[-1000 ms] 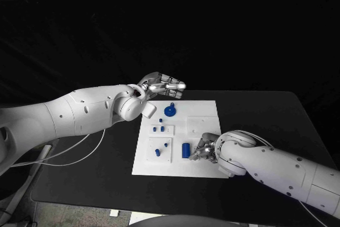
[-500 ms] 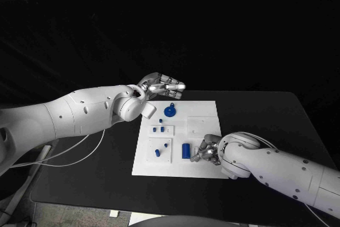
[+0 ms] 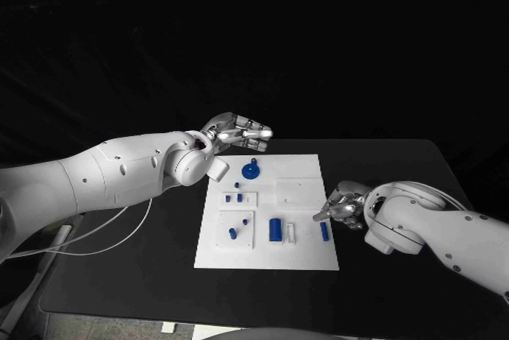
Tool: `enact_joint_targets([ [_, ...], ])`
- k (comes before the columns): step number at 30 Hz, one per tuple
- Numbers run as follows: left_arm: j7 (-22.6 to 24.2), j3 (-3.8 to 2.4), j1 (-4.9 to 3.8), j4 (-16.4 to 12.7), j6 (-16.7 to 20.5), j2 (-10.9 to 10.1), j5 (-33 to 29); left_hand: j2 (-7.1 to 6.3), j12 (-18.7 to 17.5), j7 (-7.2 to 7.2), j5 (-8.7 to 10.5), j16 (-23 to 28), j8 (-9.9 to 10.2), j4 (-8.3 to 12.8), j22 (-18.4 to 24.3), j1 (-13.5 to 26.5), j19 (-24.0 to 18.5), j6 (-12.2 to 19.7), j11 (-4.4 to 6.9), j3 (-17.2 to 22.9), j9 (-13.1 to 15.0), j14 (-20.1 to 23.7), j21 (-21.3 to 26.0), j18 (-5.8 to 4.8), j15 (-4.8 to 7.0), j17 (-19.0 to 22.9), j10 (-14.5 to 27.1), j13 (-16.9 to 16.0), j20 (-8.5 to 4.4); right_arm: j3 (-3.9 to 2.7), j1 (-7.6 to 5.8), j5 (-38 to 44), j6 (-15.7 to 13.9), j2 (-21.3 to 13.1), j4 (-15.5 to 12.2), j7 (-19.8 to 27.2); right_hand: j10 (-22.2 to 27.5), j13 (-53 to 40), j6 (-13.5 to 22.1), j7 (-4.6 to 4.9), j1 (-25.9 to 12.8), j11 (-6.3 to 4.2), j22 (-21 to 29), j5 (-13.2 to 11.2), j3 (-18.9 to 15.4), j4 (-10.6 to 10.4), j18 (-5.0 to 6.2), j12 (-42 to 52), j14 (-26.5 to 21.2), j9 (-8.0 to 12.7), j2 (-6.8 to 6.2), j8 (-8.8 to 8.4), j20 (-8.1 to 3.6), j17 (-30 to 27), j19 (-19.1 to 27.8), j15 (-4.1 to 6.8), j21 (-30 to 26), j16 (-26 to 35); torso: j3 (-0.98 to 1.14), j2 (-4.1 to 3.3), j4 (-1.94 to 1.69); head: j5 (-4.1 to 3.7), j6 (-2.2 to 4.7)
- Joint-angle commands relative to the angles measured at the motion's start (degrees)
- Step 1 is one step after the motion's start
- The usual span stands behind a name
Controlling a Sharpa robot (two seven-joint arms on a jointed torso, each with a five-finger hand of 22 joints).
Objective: Assemble the parts on the task board
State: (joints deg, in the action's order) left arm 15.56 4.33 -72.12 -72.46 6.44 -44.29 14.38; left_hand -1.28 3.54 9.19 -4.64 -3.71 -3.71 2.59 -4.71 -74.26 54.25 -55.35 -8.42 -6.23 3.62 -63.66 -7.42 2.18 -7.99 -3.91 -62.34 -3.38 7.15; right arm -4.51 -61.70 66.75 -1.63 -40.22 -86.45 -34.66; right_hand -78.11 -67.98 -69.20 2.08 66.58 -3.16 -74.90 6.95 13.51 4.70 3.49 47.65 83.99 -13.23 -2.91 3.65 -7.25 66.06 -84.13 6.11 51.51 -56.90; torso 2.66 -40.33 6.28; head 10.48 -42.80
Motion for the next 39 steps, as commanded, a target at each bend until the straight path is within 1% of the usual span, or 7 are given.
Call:
enact_joint_targets([
  [1,0.8,-0.04,-0.03,-0.4,-0.8,-0.2,0.5,-0.39,0.0,0.07,-0.15,0.2,0.0,-0.2,0.0,0.0,-0.3,0.1,0.17,0.2,0.0,0.3,-0.3,0.01,-0.07,-0.1,0.2,-0.1,0.10,-0.60,-0.12,4.6,1.4,-1.1,0.3,0.2,-0.1,0.0,-0.3,0.11,-0.8,0.57,-6.8,-0.5,0.7,1.0,-0.48,0.4,0.0,2.0,0.16,0.01,0.57,0.1,-1.1,-0.54,0.5,-0.3,0.16,0.07,0.35,-0.28,0.29],
  [11,0.9,-0.04,-0.01,-0.8,-0.6,-0.5,0.5,-0.23,0.0,0.04,-0.13,0.2,0.0,0.3,0.0,-0.4,-0.2,-0.2,0.19,0.2,0.0,0.2,-0.4,0.00,-0.03,-0.1,0.1,-0.1,0.07,-1.12,-0.18,10.6,5.0,-0.8,3.7,-3.9,-0.2,0.3,-0.7,0.15,-1.7,0.59,-6.8,-2.3,1.4,-2.7,-0.50,0.2,0.0,2.9,-1.75,-0.01,0.64,0.1,-1.0,-0.62,0.7,-0.6,0.02,0.01,0.14,-0.82,0.59],
  [15,0.9,-0.04,-0.01,-0.8,-0.6,-0.5,0.5,-0.13,0.0,0.03,-0.08,0.2,0.0,0.5,0.0,-0.4,-0.2,-0.3,0.21,0.1,0.1,0.1,-0.4,-0.01,-0.02,-0.1,0.0,-0.1,0.05,-0.51,0.02,11.3,5.8,0.1,5.0,-4.7,-0.4,-0.4,-1.1,0.06,-1.8,0.56,-7.0,-2.3,1.6,-3.9,-0.63,1.3,0.0,2.7,-2.26,0.01,0.60,0.8,-1.1,-0.61,1.6,-1.6,0.10,-0.01,0.07,-0.85,0.53],
  [27,0.5,-0.03,0.00,-0.7,-1.0,-0.3,0.5,-0.07,0.0,0.02,0.12,0.2,0.0,0.6,0.1,-0.2,-0.3,-0.3,0.21,0.0,0.0,0.5,-0.4,0.02,-0.11,-0.1,0.1,-0.1,0.11,2.56,0.72,13.2,8.0,4.7,8.5,-5.5,-0.6,-0.4,-1.4,-0.03,-3.0,0.54,-7.0,-3.7,1.3,-7.2,-0.69,1.3,0.1,1.7,-3.57,0.01,0.59,1.2,-1.0,-0.61,2.0,-2.1,-0.03,-0.03,-0.11,-1.00,0.32],
  [31,0.6,-0.03,0.00,-0.7,-1.1,-0.3,0.5,-0.86,0.0,0.05,0.11,0.2,0.0,0.2,0.1,0.0,-0.4,0.4,0.22,0.2,0.0,0.6,-0.4,0.07,-0.16,-0.1,0.4,-0.1,0.17,2.93,1.07,13.2,8.7,5.5,8.7,-5.6,-0.6,-0.4,-1.7,-0.19,-3.3,0.44,-7.0,-3.7,1.4,-7.6,-0.72,1.3,0.1,0.9,-3.78,0.04,0.54,1.3,-1.0,-0.56,2.1,-2.2,-0.02,-0.02,-0.08,-0.80,0.06],
  [35,0.6,-0.03,0.00,-0.7,-1.1,-0.3,0.5,-1.29,0.0,0.04,0.16,0.2,0.1,-0.3,0.1,0.1,-0.4,0.5,0.20,0.5,0.0,0.6,-0.4,0.08,-0.17,-0.1,0.5,-0.1,0.19,3.11,1.39,13.1,9.0,6.1,9.0,-5.7,-0.7,-1.0,-1.4,-0.24,-3.4,0.38,-7.0,-3.8,1.6,-8.7,-0.81,2.0,0.1,-3.0,-4.22,0.04,0.46,1.6,-0.9,-0.57,2.4,-2.5,0.00,0.02,0.07,-0.62,-0.06],
  [39,0.6,-0.03,0.00,-0.7,-1.2,-0.3,0.5,-1.37,0.0,0.05,0.18,0.2,0.1,-0.5,0.1,0.1,-0.4,0.6,0.21,0.6,0.0,0.6,-0.4,0.08,-0.15,-0.1,0.5,-0.1,0.19,3.20,1.67,13.0,9.0,6.6,9.1,-5.7,-0.8,-1.1,-1.0,-0.27,-3.8,0.43,-7.0,-3.9,1.6,-9.7,-0.79,2.1,0.1,-4.6,-4.61,0.04,0.45,1.7,-0.9,-0.51,2.5,-2.6,-0.05,0.01,0.00,-0.51,-0.21],
])
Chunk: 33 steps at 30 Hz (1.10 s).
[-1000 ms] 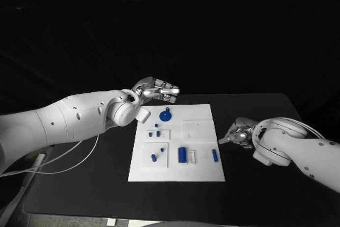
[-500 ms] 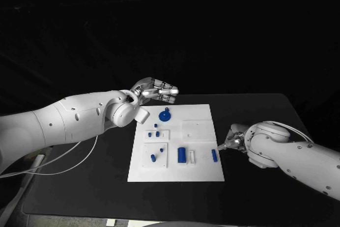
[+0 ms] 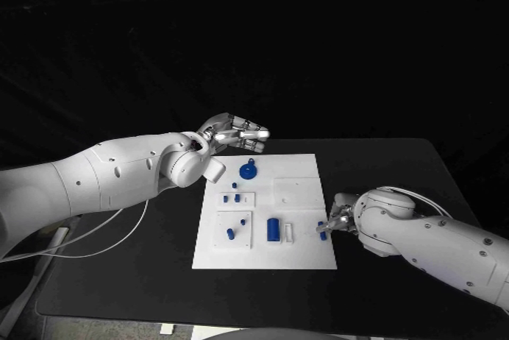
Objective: Assemble the parts on the task board
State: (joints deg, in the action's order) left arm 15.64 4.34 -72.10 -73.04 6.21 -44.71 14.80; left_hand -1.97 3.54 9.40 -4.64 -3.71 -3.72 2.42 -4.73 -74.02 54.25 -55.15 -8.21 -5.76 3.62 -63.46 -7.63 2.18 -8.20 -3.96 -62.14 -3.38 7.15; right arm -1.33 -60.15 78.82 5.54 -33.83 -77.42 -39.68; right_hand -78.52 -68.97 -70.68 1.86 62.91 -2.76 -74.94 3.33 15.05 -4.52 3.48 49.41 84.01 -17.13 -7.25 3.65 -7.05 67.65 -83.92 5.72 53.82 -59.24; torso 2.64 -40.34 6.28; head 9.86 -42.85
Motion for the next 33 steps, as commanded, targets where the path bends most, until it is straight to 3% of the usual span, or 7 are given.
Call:
enact_joint_targets([
  [1,0.5,-0.04,-0.02,-0.1,-1.0,0.1,0.1,-0.67,0.0,-0.16,0.18,0.2,0.1,-0.3,0.1,-0.1,-0.4,0.4,0.01,0.1,0.0,0.4,-0.2,0.08,0.05,0.0,0.3,-0.1,0.18,0.04,0.17,0.9,1.9,0.4,0.2,-0.7,-0.3,-0.1,0.5,-0.05,-0.2,0.02,-7.0,-0.3,0.1,-0.4,-0.79,0.3,0.1,-0.7,-0.27,0.04,0.25,0.1,-1.1,-0.12,0.2,-0.2,-0.02,0.02,0.01,0.10,-0.16],
  [7,0.5,-0.04,-0.02,-0.1,-1.1,0.0,0.1,-0.60,0.0,-0.15,0.17,0.2,0.1,-0.5,0.1,0.0,-0.4,0.4,0.00,0.1,0.0,0.4,-0.2,0.08,0.05,-0.1,0.3,-0.1,0.18,0.35,0.44,1.7,2.3,1.2,0.9,-0.7,-0.3,-0.2,0.7,-0.03,-0.1,0.02,-7.0,-0.3,0.2,-0.6,-0.79,0.4,0.1,-1.4,-0.45,0.02,0.24,0.1,-1.1,-0.11,0.3,-0.2,-0.05,-0.01,-0.01,0.32,-0.28],
  [12,0.4,-0.03,-0.02,-0.1,-1.4,0.0,0.0,-0.61,0.0,-0.21,0.19,0.2,0.1,-0.6,0.1,0.0,-0.4,0.5,0.05,0.1,0.0,0.4,-0.2,0.06,0.03,0.0,0.4,-0.1,0.20,1.16,0.64,2.8,2.6,1.9,1.9,-0.5,-0.2,-0.1,0.7,-0.04,0.2,0.01,-7.0,-0.3,0.3,-0.3,-0.78,0.2,0.1,-1.6,-0.41,0.02,0.23,0.0,-1.1,-0.10,0.1,-0.1,-0.02,0.00,0.07,0.49,-0.40],
  [21,0.3,-0.03,-0.02,-0.1,-1.5,0.0,0.0,-0.47,0.0,-0.16,0.15,0.2,0.1,-0.7,0.1,0.0,-0.5,0.6,0.02,0.1,0.0,0.4,-0.2,0.06,0.03,-0.1,0.4,-0.1,0.19,2.60,0.77,5.5,1.7,3.4,4.5,-0.5,0.5,-0.9,1.9,0.27,1.2,0.23,-6.8,1.3,0.4,4.6,-0.68,0.7,-0.1,-0.9,1.74,-0.02,0.24,-0.4,-1.0,-0.11,-0.6,0.5,-0.04,0.04,0.07,0.64,-0.55],
  [28,0.1,-0.03,-0.02,-0.1,-1.7,0.1,0.0,-0.40,0.0,-0.17,0.17,0.2,0.1,-0.9,0.1,0.2,-0.5,0.8,0.00,0.1,0.0,0.4,-0.2,0.04,0.02,-0.1,0.6,-0.1,0.21,3.46,0.86,6.0,1.0,4.7,6.7,-0.6,1.2,-0.6,4.5,1.32,0.9,0.77,-6.7,1.1,2.6,8.3,-0.39,-0.3,-0.1,2.4,2.98,-0.03,0.52,-0.6,-0.9,-0.40,-1.6,1.1,0.04,0.00,0.08,0.68,-0.62],
  [29,0.1,-0.03,-0.02,-0.1,-1.7,0.1,0.0,-0.41,0.0,-0.16,0.19,0.2,0.1,-0.9,0.1,0.2,-0.5,0.9,-0.01,0.1,0.0,0.5,-0.2,0.04,0.01,0.0,0.6,-0.1,0.21,3.55,0.91,6.1,0.9,4.8,6.8,-0.5,1.3,-0.6,5.1,1.53,1.2,0.86,-6.7,1.9,2.8,9.0,-0.34,-0.3,-0.1,3.0,3.18,-0.04,0.58,-0.7,-0.9,-0.46,-1.6,1.2,0.04,0.00,0.08,0.68,-0.62],
  [33,0.0,-0.03,-0.02,-0.1,-1.8,0.0,0.0,-0.40,0.0,-0.15,0.20,0.2,0.1,-1.0,0.1,0.3,-0.5,1.1,-0.02,0.1,0.0,0.5,-0.1,0.03,0.01,-0.1,0.6,-0.1,0.22,3.80,1.07,5.3,1.1,5.1,7.2,-0.4,2.0,-0.3,8.5,3.08,3.6,1.33,-6.7,13.5,6.1,14.5,-0.07,-0.9,-0.2,6.5,4.33,-0.12,0.76,-0.7,-0.9,-0.63,-1.9,1.4,0.03,0.06,0.12,0.75,-0.69],
])
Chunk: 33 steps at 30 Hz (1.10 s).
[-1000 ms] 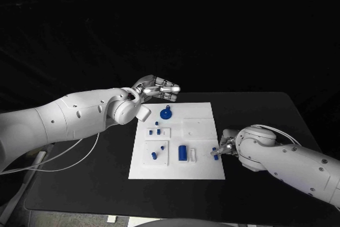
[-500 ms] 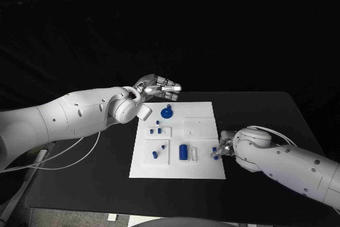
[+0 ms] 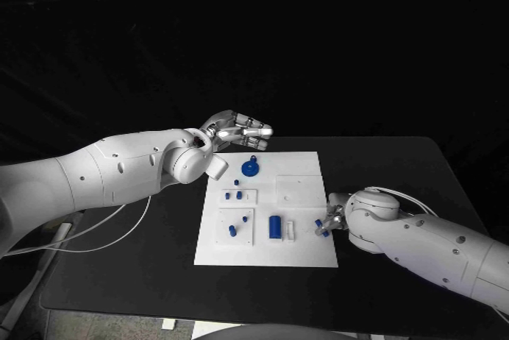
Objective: Assemble the parts on the task board
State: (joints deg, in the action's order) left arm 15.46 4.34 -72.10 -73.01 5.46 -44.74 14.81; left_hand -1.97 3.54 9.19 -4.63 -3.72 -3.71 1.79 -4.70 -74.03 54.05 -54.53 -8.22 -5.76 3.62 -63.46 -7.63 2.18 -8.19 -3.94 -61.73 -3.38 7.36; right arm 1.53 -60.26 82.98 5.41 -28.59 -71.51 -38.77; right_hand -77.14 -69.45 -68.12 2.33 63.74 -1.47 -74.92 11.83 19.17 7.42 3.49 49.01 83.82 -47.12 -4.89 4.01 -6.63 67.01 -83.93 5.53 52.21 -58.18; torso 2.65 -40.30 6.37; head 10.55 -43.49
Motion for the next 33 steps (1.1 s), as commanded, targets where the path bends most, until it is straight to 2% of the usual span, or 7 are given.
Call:
enact_joint_targets([
  [1,0.1,-0.03,-0.02,-0.1,-1.0,0.1,0.0,-0.41,0.0,0.05,0.20,0.2,0.1,-0.4,0.1,0.3,-0.3,0.5,-0.01,0.1,0.0,0.5,-0.1,0.03,0.00,-0.1,0.2,-0.1,0.01,0.98,1.20,0.7,1.4,-0.1,1.3,-1.3,0.7,0.2,6.3,2.87,2.3,0.17,-6.7,5.9,3.9,4.1,0.04,-0.5,0.0,37.8,1.93,-0.47,0.50,-0.1,-0.9,-0.57,-0.2,0.3,0.00,0.01,0.05,0.06,-0.06],
  [7,0.1,-0.03,-0.02,-0.1,-1.1,0.1,0.0,-0.44,0.0,0.07,0.18,0.2,0.1,-0.5,0.1,0.3,-0.3,0.5,-0.03,0.1,0.0,0.5,-0.2,0.03,0.01,-0.1,0.3,-0.1,0.02,1.17,1.30,-2.9,2.9,-0.1,1.7,-1.1,1.1,0.7,8.4,3.79,-0.1,0.54,-6.7,11.3,6.8,7.6,0.44,-0.9,-0.1,42.8,1.18,-0.41,0.89,0.1,-0.7,-0.90,0.0,0.2,-0.02,0.03,0.11,0.11,-0.08],
  [12,0.0,-0.03,-0.02,-0.1,-1.1,0.1,0.0,-0.50,0.0,0.16,0.17,0.2,0.1,-0.6,0.1,0.3,-0.3,0.7,-0.07,0.1,0.0,0.4,-0.1,0.03,0.01,-0.1,0.3,-0.1,0.01,1.26,1.38,-4.5,3.4,0.0,1.9,-1.0,1.5,1.1,9.3,4.12,0.0,0.63,-6.7,16.8,7.5,8.4,0.56,-1.4,-0.1,43.3,0.53,-0.43,0.93,0.2,-0.6,-0.94,0.1,0.2,0.01,0.04,0.10,0.09,-0.11],
  [15,0.0,-0.03,-0.03,-0.1,-1.1,0.0,0.0,-0.51,0.0,0.17,0.17,0.2,0.1,-0.6,0.1,0.3,-0.3,0.7,-0.08,0.1,0.0,0.4,-0.1,0.03,0.01,-0.1,0.3,-0.1,0.00,1.30,1.41,-5.6,3.6,-0.1,2.1,-0.9,1.6,1.3,9.3,4.16,-0.2,0.59,-6.8,22.6,9.4,8.6,0.63,-1.6,-0.2,43.3,0.06,-0.41,0.87,0.3,-0.5,-0.88,0.3,0.1,0.02,0.03,0.07,0.02,-0.14],
  [19,-0.1,-0.03,-0.03,-0.1,-1.1,0.0,0.0,-0.57,0.0,0.26,0.18,0.2,0.1,-0.7,0.1,0.2,-0.3,1.0,-0.14,0.2,0.0,0.3,-0.2,0.02,0.02,-0.1,0.3,-0.1,-0.01,1.32,1.43,-6.7,3.6,-0.3,2.2,-0.7,1.7,1.5,8.7,4.04,-1.0,0.48,-6.9,28.1,14.4,8.7,0.78,-1.6,-0.3,43.3,-0.35,-0.43,0.72,0.4,-0.2,-0.76,1.3,0.2,-0.04,0.02,0.02,0.06,-0.14],
  [23,-0.2,-0.02,-0.03,-0.1,-1.1,0.0,0.0,-0.57,0.0,0.26,0.18,0.2,0.1,-0.7,0.1,0.2,-0.3,1.0,-0.14,0.2,0.0,0.3,-0.2,0.02,0.02,-0.1,0.3,-0.1,-0.01,1.33,1.44,-7.8,2.9,-0.6,2.0,-0.5,1.5,1.4,7.7,3.81,-2.2,0.33,-6.8,29.9,17.7,8.4,0.90,-1.2,-0.3,43.3,-0.39,-0.45,0.60,0.6,0.4,-0.60,2.7,0.2,0.02,0.02,0.02,0.13,-0.16],
  [33,-0.2,-0.02,-0.03,-0.2,-1.1,-0.2,0.0,-0.62,0.0,0.27,0.12,0.2,0.1,-0.7,0.1,0.1,-0.3,1.0,-0.15,0.3,0.0,0.3,-0.2,0.02,0.04,-0.1,0.4,-0.1,-0.01,1.23,1.44,-9.6,-2.4,-2.7,-0.7,-0.1,1.1,1.3,6.1,3.41,-2.3,0.05,-6.8,30.6,17.1,8.5,0.84,-0.9,-0.2,43.2,-1.12,-0.42,0.40,0.6,0.5,-0.37,3.8,0.3,-0.01,0.06,0.11,0.32,-0.13],
])
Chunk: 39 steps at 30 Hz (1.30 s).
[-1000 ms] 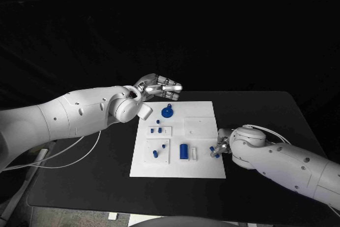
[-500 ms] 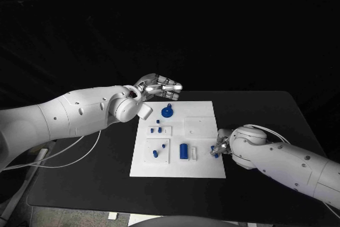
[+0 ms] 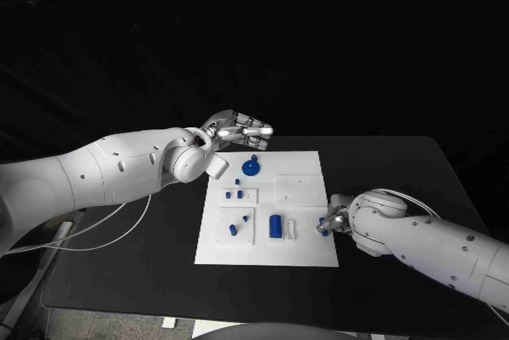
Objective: Assemble the parts on the task board
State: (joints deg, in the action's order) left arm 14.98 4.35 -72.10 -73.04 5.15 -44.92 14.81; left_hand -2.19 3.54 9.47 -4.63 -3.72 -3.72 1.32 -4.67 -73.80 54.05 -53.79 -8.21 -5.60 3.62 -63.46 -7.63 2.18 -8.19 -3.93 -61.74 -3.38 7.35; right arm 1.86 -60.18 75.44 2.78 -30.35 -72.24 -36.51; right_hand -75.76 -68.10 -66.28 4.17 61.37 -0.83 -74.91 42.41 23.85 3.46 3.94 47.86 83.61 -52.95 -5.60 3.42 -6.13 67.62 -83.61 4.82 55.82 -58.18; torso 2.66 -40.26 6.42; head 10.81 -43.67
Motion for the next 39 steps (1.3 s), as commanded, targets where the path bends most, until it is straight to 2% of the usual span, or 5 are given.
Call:
enact_joint_targets([
  [1,0.2,-0.03,-0.03,-0.1,-0.8,0.0,0.0,-0.39,0.0,-0.01,0.12,0.2,0.1,-0.2,0.1,-0.1,-0.3,0.2,-0.16,0.1,0.0,0.3,-0.2,0.02,0.04,-0.1,0.4,-0.1,-0.01,0.83,1.34,-2.3,-0.2,-1.3,-0.4,-2.4,-0.3,0.0,4.2,1.56,0.1,-0.59,-6.8,0.1,12.4,12.5,0.38,0.3,0.0,49.1,-0.43,0.18,-0.11,0.0,0.2,0.34,0.2,0.3,-0.02,0.03,0.07,0.07,0.07],
  [7,0.2,-0.02,-0.03,-0.2,-0.8,-0.1,0.1,-0.39,0.0,-0.01,0.12,0.2,0.1,-0.2,0.1,-0.1,-0.3,0.2,-0.16,0.1,0.0,0.3,-0.2,0.02,0.04,-0.1,0.4,-0.1,-0.01,-0.07,1.04,-4.0,-1.8,-2.7,-3.0,-2.5,-0.3,0.0,3.8,1.48,0.2,-0.64,-6.8,0.1,12.1,12.5,0.36,0.2,0.0,49.0,-0.61,0.20,-0.17,0.0,0.2,0.38,0.2,0.4,0.00,0.00,0.12,0.08,0.20],
  [17,0.1,0.00,-0.03,-0.2,-0.8,-0.1,0.1,-0.41,0.0,0.00,0.06,0.2,0.1,-0.4,0.1,-0.1,-0.3,0.3,-0.18,0.2,0.0,0.3,-0.2,0.03,0.03,-0.1,0.4,-0.1,-0.02,-2.64,0.28,-9.3,-3.1,-4.1,-8.3,-2.5,-0.4,-0.1,3.2,1.31,0.0,-0.75,-6.8,-0.5,10.4,12.1,0.23,0.3,0.1,49.0,-0.43,0.18,-0.24,0.0,0.1,0.46,-0.1,0.5,0.00,0.01,0.08,-0.11,0.36],
  [25,0.0,0.01,-0.03,-0.2,-0.9,-0.1,0.2,-0.41,0.0,0.00,0.06,0.2,0.1,-0.4,0.1,-0.1,-0.3,0.3,-0.18,0.2,0.0,0.3,-0.2,0.03,0.03,-0.1,0.4,-0.1,-0.02,-3.12,0.12,-11.8,-2.7,-2.9,-9.5,-2.2,-0.3,-0.1,2.8,1.21,-0.1,-0.79,-6.8,-0.9,9.7,12.0,0.17,0.3,0.1,49.0,-0.26,0.20,-0.24,0.0,0.1,0.47,-0.3,0.5,0.01,-0.05,-0.02,-0.27,0.40],
  [39,0.0,0.02,-0.03,-0.2,-0.8,0.0,0.2,-0.41,0.0,0.00,0.06,0.2,0.1,-0.4,0.1,-0.1,-0.3,0.3,-0.18,0.2,0.0,0.3,-0.2,0.03,0.03,-0.1,0.4,-0.1,-0.02,-3.02,0.10,-13.7,-1.5,0.0,-7.7,-1.8,-0.3,-0.2,2.0,0.92,-0.1,-0.94,-6.7,-3.3,6.1,11.0,-0.04,0.3,0.1,49.0,0.65,0.18,-0.21,0.0,-0.2,0.43,-1.1,0.6,0.03,-0.03,-0.07,-0.07,0.38],
])
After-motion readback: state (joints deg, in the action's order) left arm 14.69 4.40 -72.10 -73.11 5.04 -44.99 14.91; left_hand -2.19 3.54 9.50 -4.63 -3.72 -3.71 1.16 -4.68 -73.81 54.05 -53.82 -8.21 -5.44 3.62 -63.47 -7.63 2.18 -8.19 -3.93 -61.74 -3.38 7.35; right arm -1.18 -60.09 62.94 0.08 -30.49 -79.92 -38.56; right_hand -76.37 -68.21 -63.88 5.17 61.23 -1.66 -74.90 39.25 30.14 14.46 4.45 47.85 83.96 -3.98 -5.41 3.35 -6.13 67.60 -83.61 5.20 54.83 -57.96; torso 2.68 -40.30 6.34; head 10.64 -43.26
